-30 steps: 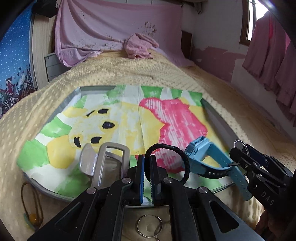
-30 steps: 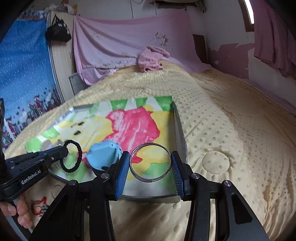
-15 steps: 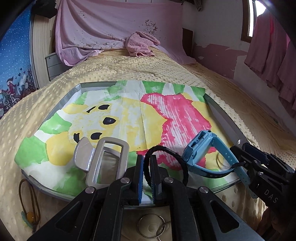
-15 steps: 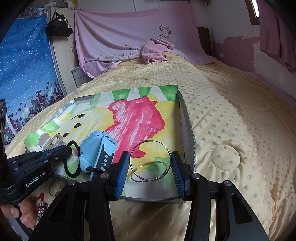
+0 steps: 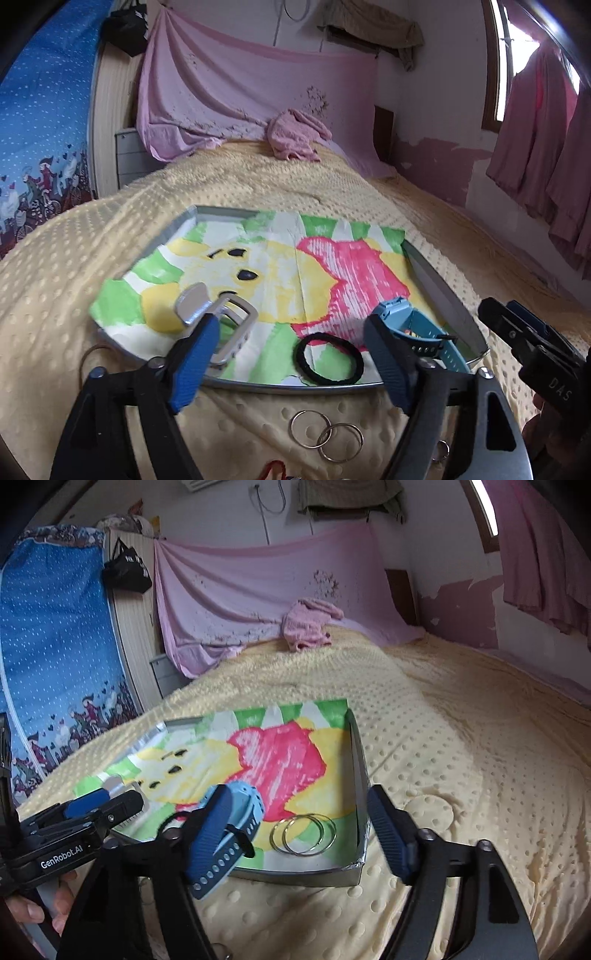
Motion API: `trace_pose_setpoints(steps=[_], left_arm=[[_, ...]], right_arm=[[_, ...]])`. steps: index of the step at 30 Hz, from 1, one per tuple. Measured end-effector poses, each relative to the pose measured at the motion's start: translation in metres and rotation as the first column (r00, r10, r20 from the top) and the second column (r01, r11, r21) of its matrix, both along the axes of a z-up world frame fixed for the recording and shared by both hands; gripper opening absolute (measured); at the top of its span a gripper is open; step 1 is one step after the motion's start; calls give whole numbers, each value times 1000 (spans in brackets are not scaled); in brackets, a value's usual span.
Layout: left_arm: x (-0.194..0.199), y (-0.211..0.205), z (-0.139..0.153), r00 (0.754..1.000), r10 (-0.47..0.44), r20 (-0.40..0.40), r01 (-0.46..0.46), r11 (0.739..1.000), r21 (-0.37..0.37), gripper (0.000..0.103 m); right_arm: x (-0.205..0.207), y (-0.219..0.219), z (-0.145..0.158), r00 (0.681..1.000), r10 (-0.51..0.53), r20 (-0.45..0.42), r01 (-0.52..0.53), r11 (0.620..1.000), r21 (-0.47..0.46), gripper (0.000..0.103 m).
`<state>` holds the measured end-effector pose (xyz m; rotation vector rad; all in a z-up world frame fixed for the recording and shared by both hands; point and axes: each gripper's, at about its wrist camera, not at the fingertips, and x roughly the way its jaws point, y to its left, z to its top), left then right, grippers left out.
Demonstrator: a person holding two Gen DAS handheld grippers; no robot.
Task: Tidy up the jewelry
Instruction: 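Lower the hair tie and hoop earring into the tray and release both, then move both tools back toward the remaining jewelry on the bedspread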
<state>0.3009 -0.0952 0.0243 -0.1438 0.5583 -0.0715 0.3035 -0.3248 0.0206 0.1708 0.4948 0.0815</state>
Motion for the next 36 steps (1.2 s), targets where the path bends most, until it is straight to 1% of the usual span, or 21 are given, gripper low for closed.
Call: trace_pose_setpoints(steps=[1, 2, 3, 7, 9, 15, 17, 22, 32, 36], left_arm=[[-5, 5, 2, 1000, 8, 15, -7, 1000, -14, 86], [-9, 8, 4, 1000, 14, 27, -13, 1000, -26, 88], [-14, 13, 7, 999, 23, 40, -21, 999, -36, 92], [-35, 28, 14, 992, 64, 104, -60, 997, -41, 101], [-45, 34, 16, 988, 76, 133, -71, 997, -44, 103], [-80, 49, 22, 976, 89, 200, -86, 996, -27, 103], [-92, 55, 24, 970, 97, 221, -91, 995, -34, 103], [-116, 64, 25, 963, 109, 245, -102, 994, -39, 103], [-156, 86, 12, 957, 140, 253, -135, 990, -38, 103], [-161, 92, 2, 964, 138, 229, -135, 990, -28, 103]], right_arm=[[-4, -1, 3, 1000, -4, 18, 4, 1000, 7, 76], [-9, -1, 6, 999, -10, 35, 10, 1000, 14, 80], [-13, -2, 8, 999, -15, 49, 14, 1000, 21, 86], [-31, 0, 18, 997, -2, 82, 1, 1000, 14, 94], [-41, 3, 23, 995, 11, 102, -10, 1000, -3, 97], [-73, 22, 36, 984, 64, 166, -57, 997, -44, 98], [-85, 29, 39, 978, 72, 194, -62, 996, -57, 99], [-115, 43, 49, 965, 89, 248, -72, 995, -76, 99], [-157, 52, 45, 962, 96, 256, -68, 991, -117, 99], [-163, 53, 40, 964, 112, 243, -81, 987, -136, 99]])
